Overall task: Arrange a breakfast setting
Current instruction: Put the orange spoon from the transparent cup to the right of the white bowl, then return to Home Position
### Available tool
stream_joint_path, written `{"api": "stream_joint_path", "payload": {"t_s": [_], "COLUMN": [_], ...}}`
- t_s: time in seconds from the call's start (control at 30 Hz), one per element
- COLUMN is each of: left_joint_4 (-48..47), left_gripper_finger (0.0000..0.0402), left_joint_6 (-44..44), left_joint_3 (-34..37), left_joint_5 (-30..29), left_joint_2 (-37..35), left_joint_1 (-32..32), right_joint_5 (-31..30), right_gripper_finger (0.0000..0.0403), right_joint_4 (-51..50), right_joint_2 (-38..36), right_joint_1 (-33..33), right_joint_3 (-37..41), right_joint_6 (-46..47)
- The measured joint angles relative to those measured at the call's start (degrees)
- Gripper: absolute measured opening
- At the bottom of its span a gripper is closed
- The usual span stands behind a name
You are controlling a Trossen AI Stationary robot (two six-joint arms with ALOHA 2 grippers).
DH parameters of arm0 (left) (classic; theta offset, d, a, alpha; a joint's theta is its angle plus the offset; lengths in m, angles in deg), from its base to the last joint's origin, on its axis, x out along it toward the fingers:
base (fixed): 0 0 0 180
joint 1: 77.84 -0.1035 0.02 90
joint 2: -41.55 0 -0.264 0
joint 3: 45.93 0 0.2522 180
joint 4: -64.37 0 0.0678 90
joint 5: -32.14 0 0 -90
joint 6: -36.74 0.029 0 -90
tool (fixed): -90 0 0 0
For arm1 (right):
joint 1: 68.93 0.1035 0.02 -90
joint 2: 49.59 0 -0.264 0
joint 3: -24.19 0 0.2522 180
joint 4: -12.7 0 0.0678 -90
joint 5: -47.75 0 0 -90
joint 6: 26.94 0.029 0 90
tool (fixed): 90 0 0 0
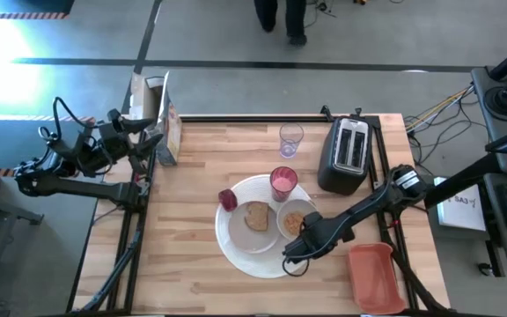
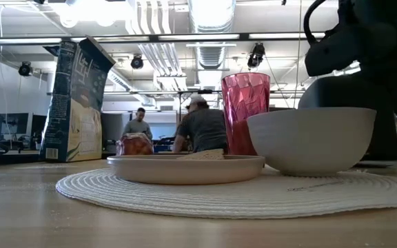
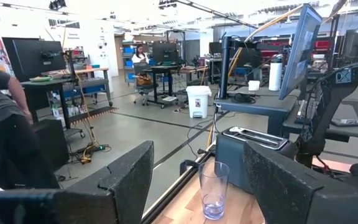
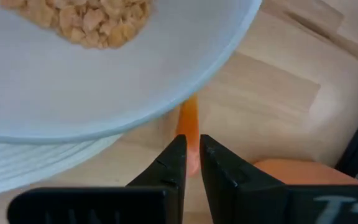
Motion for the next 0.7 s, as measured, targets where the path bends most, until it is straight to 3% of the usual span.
{"api": "stream_joint_path", "payload": {"t_s": [0.33,0.43,0.57,0.7], "left_joint_4": [-0.1,-1.2,-6.9,-14.0], "left_gripper_finger": [0.023,0.023,0.023,0.023], "left_joint_6": [0.0,-1.2,-3.4,-6.8], "left_joint_3": [-0.3,-2.2,-6.3,-8.8], "left_joint_5": [0.4,4.9,13.4,17.9], "left_joint_2": [0.0,0.1,0.4,0.3], "left_joint_1": [0.0,0.0,0.0,0.0], "right_joint_5": [7.3,7.0,2.1,-9.0], "right_gripper_finger": [0.008,0.0086,0.0089,0.0085], "right_joint_4": [-2.0,-1.8,-1.3,-1.0], "right_joint_2": [-3.8,-8.2,-14.9,-21.7], "right_joint_1": [0.0,0.2,0.3,0.3], "right_joint_3": [0.0,0.0,0.0,0.1], "right_joint_6": [-1.8,-2.8,-8.3,-21.2]}}
